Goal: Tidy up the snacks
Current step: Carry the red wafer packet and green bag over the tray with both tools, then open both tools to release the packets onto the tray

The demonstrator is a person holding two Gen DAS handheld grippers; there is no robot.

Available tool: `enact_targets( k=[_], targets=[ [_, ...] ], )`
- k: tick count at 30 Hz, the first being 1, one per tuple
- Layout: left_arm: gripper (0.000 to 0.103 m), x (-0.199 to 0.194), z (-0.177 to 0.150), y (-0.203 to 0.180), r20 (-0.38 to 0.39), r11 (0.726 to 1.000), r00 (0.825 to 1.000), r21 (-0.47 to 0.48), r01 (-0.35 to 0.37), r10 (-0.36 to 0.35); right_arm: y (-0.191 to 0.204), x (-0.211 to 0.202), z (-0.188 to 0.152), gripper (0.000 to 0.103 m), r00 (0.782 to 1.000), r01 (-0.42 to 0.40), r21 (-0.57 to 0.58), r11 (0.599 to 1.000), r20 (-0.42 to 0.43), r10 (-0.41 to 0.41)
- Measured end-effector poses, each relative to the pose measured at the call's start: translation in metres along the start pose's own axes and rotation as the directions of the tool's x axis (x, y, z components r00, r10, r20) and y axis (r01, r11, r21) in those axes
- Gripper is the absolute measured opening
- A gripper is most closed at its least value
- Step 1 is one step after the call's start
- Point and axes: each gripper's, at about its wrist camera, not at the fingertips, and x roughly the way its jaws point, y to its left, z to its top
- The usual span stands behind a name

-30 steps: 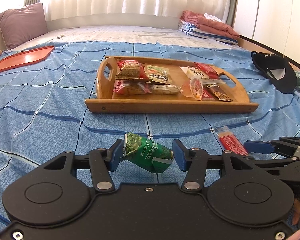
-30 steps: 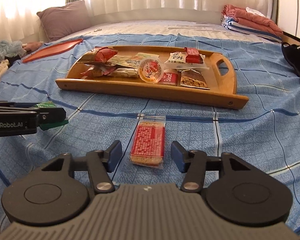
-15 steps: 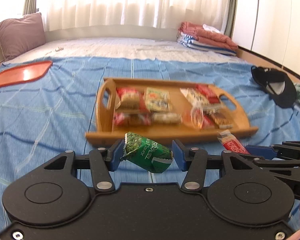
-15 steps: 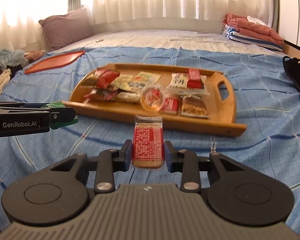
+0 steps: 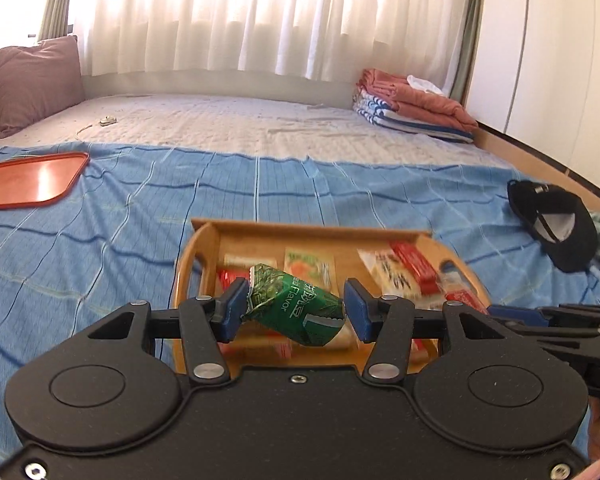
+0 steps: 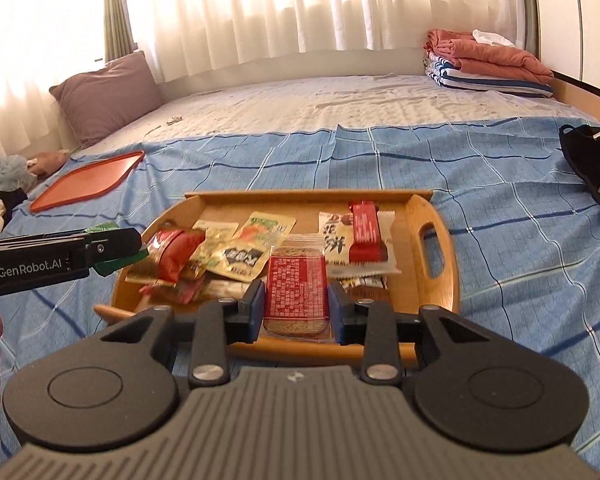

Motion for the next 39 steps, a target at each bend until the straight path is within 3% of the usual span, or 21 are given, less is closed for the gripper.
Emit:
enact_targets(
  k=[8,17,28,39],
  targets=[
    [0.050,0.050,0.034,0.014,-0.022,0.999,1.000,-0.047,-0.007,0.006,-0.002,0.037,0.025,0.038,1.000,-0.007,0.036,0.999,-0.012,0.007],
    [0.050,0.114,0.054,0.038,-0.097,0.992,0.995,-0.120,-0.041,0.029,0.004,0.090,0.043,0.038,0.998,0.002,0.056,0.998,-0.065,0.001],
    [0.050,0.179,0.056,0.043,-0.168,0.991,0.984,-0.111,-0.077,0.057,0.007,0.138,0.040,0.038,0.992,0.023,0.034,0.999,-0.125,-0.019],
    [0.050,0.206,0.044,0.047,-0.224,0.989,0.972,-0.106,-0.102,0.077,0.011,0.154,0.033,0.038,0.989,0.019,0.008,1.000,-0.150,-0.018]
  ],
)
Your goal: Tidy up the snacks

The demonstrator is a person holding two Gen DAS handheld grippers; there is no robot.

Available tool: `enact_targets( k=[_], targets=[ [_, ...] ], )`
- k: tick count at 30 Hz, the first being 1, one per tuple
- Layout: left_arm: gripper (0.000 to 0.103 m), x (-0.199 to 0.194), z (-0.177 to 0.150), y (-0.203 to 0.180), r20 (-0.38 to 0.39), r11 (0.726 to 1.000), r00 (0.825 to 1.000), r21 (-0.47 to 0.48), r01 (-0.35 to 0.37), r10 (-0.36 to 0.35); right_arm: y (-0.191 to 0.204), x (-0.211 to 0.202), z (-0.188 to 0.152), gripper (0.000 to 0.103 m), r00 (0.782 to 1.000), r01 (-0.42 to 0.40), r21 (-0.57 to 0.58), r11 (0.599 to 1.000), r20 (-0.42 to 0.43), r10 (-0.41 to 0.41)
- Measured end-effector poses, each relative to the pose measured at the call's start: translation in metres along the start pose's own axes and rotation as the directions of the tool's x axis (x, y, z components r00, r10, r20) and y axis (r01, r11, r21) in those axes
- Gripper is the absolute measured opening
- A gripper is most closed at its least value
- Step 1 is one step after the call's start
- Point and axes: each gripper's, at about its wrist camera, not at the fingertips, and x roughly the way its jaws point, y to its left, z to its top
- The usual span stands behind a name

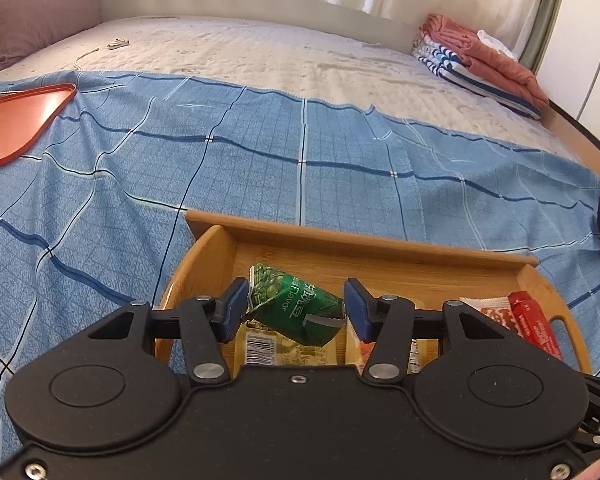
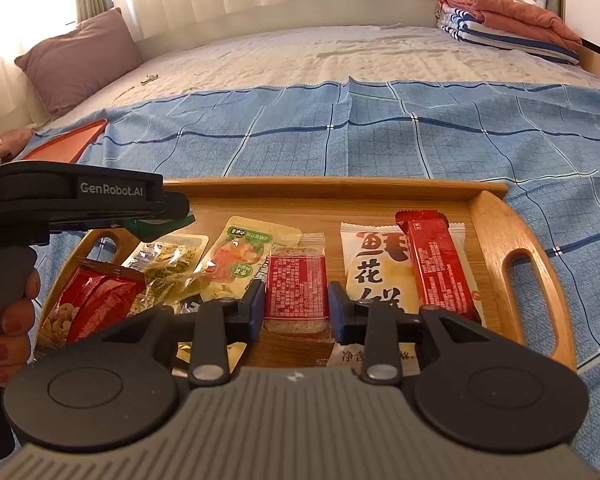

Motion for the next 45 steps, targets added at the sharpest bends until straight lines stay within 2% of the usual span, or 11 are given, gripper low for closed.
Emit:
enact_targets(
  k=[17,20,22,23,29,31,39,45],
  targets=[
    [0.053,0.017,-0.008,0.002,-0.049,1.000,0.999,0.012,-0.022,0.022,0.004,0.011,-0.004,0.039,1.000,0.013,-0.022,1.000,-0.019,-0.014],
    [0.060,0.014,-0.007,0.003,-0.039,1.000,0.999,0.008,-0.011,0.011,0.004,0.008,-0.004,0.042,1.000,0.003,-0.015,1.000,-0.011,-0.003],
    [0.078,0.009,-0.007,0.003,-0.025,1.000,1.000,0.004,-0.001,0.001,0.003,0.005,-0.003,0.053,1.000,-0.004,-0.006,1.000,-0.003,0.004],
    [0.080,0.005,-0.006,0.002,-0.016,1.000,1.000,0.010,0.005,-0.005,0.003,0.003,-0.003,0.058,1.000,-0.010,-0.003,1.000,0.002,0.010],
    [0.087,-0.021,-0.007,0.000,0.019,0.999,1.000,0.040,0.022,-0.023,0.007,-0.013,-0.002,0.064,1.000,-0.011,-0.015,1.000,0.024,0.012],
    [0.091,-0.033,-0.009,0.000,0.034,0.998,0.998,0.052,0.044,-0.046,0.007,-0.022,-0.004,0.070,0.999,-0.019,-0.017,1.000,0.039,0.020],
    [0.096,-0.091,-0.024,0.002,0.071,0.996,0.996,0.072,0.050,-0.055,0.005,-0.061,-0.011,0.079,0.997,-0.013,-0.011,1.000,0.076,0.013],
    [0.097,-0.143,-0.047,0.002,0.098,0.993,0.993,0.100,0.058,-0.067,0.008,-0.100,-0.024,0.084,0.994,0.008,-0.037,0.999,0.107,-0.004]
  ],
)
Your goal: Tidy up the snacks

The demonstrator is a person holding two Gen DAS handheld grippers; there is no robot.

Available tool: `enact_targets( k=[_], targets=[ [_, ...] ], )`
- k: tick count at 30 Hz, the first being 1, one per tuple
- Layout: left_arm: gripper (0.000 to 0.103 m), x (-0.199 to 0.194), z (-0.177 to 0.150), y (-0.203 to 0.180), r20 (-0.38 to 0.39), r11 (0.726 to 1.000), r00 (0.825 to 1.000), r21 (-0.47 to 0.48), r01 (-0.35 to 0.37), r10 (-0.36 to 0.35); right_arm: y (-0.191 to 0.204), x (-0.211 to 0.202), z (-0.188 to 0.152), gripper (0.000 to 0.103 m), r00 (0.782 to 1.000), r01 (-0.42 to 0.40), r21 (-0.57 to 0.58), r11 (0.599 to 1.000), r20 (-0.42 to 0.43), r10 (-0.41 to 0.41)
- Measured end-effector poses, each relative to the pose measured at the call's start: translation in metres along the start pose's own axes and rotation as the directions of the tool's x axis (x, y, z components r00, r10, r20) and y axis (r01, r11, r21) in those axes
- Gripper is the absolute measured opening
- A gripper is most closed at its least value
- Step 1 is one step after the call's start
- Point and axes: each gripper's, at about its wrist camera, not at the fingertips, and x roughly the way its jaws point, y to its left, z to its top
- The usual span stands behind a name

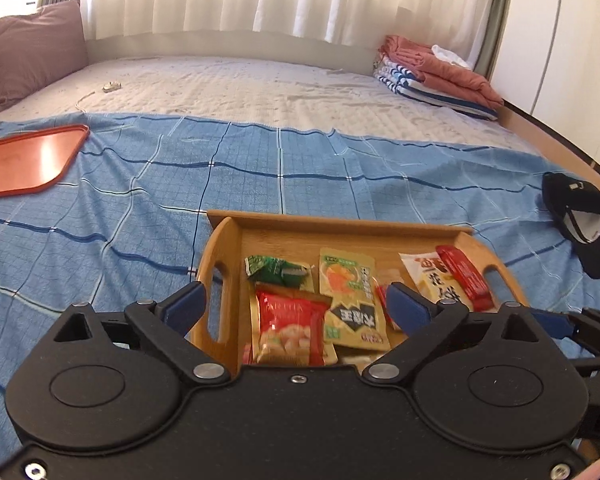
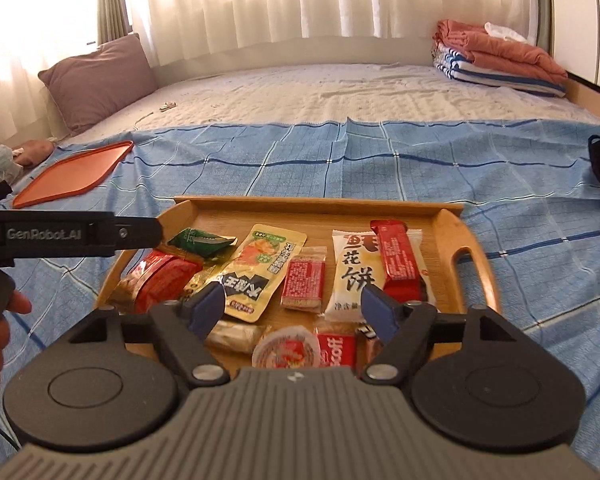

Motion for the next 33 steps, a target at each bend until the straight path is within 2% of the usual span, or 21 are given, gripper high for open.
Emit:
enact_targets(
  k=[6,8,10,15,19,26,33],
  targets=[
    [0.097,-0.056,-0.028,-0.009,0.033,1.000,0.999,0.030,0.008,-0.009,0.000,-0.046,-0.019,0.086,1.000,0.014,0.007,1.000,0.024,-0.014],
    [0.098,-0.074,-0.037,-0.014,0.047,0.999,0.999,0.053,0.000,-0.002,0.001,-0.062,-0.027,0.087,0.999,0.013,0.018,1.000,0.034,-0.014],
    [0.103,-0.092,-0.047,-0.018,0.055,0.997,0.998,0.080,-0.006,0.001,0.001,-0.075,-0.034,0.087,0.999,0.012,0.029,1.000,0.036,-0.013],
    [0.103,-0.136,-0.070,-0.027,0.094,0.995,0.996,0.101,-0.007,-0.003,-0.001,-0.105,-0.053,0.089,0.999,0.003,0.070,0.998,0.049,-0.006],
    [0.103,-0.164,-0.086,-0.034,0.088,0.994,0.996,0.112,-0.007,-0.003,0.000,-0.125,-0.064,0.090,0.998,0.010,0.053,0.999,0.063,-0.014],
    [0.103,-0.204,-0.102,-0.042,0.099,0.993,0.995,0.115,-0.017,0.005,0.004,-0.155,-0.079,0.090,0.996,0.015,0.020,1.000,0.087,-0.016],
    [0.103,-0.238,-0.103,-0.048,0.109,0.994,0.994,0.111,-0.020,0.008,0.012,-0.181,-0.087,0.092,0.993,0.000,0.020,1.000,0.117,-0.002]
  ],
)
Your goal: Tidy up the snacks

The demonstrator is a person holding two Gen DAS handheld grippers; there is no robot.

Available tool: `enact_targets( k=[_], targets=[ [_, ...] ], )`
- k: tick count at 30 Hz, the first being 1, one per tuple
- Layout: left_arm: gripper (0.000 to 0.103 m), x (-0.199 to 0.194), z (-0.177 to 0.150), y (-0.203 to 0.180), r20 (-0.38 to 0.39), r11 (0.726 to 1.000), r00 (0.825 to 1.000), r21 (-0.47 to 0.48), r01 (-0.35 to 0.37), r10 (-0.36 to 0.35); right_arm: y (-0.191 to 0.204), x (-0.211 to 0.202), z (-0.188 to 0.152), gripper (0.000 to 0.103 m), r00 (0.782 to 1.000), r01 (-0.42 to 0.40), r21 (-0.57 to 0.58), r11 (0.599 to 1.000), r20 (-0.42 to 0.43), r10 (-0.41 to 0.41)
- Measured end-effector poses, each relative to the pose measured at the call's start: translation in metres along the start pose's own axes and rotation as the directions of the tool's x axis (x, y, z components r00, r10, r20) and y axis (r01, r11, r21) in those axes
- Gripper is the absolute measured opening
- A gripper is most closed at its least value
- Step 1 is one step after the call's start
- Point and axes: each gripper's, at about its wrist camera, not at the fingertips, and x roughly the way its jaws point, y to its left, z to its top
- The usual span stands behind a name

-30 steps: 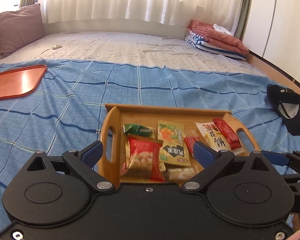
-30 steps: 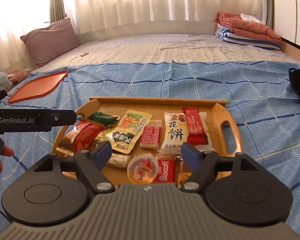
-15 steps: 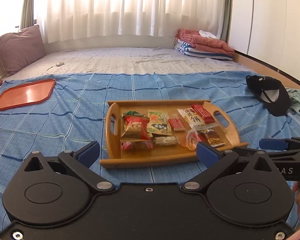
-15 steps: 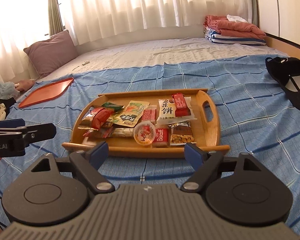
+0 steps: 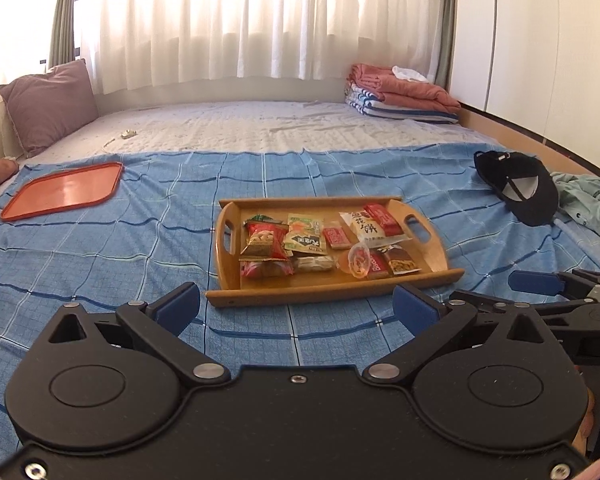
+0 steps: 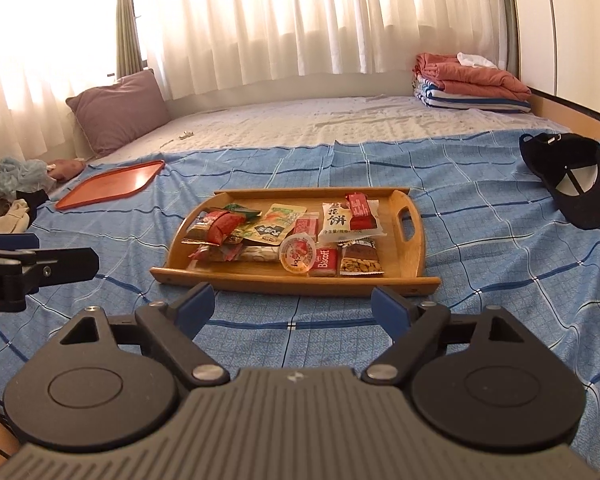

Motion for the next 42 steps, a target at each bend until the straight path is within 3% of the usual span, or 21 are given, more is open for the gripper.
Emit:
enact_targets(
  k=[8,11,29,37,42],
  targets=[
    [0.103,-0.030,-0.016,-0.003,-0.018,0.998,0.999,-0.049,0.038,-0.039,0.013,-0.023,-0.010,0.096,0.999,-0.005,-0.029,1.000,0.039,0.006],
    [0.103,-0.028,-0.030,-0.002,-0.015,0.999,1.000,-0.038,0.016,-0.017,0.017,-0.024,-0.020,0.097,0.999,0.007,-0.046,0.999,0.043,-0.005],
    [0.103,0.086,-0.112,0.012,-0.146,0.994,0.986,-0.068,-0.084,0.074,0.005,0.035,-0.089,0.097,0.992,0.114,-0.067,0.991,-0.042,-0.117],
    [0.103,0.114,-0.129,0.016,-0.204,0.992,0.975,-0.078,-0.101,0.083,0.008,0.058,-0.105,0.100,0.987,0.128,-0.103,0.986,-0.085,-0.137],
    [0.103,0.117,-0.135,0.011,-0.182,0.993,0.978,-0.028,-0.112,0.105,0.009,0.068,-0.114,0.103,0.986,0.128,-0.102,0.987,-0.096,-0.138]
  ],
)
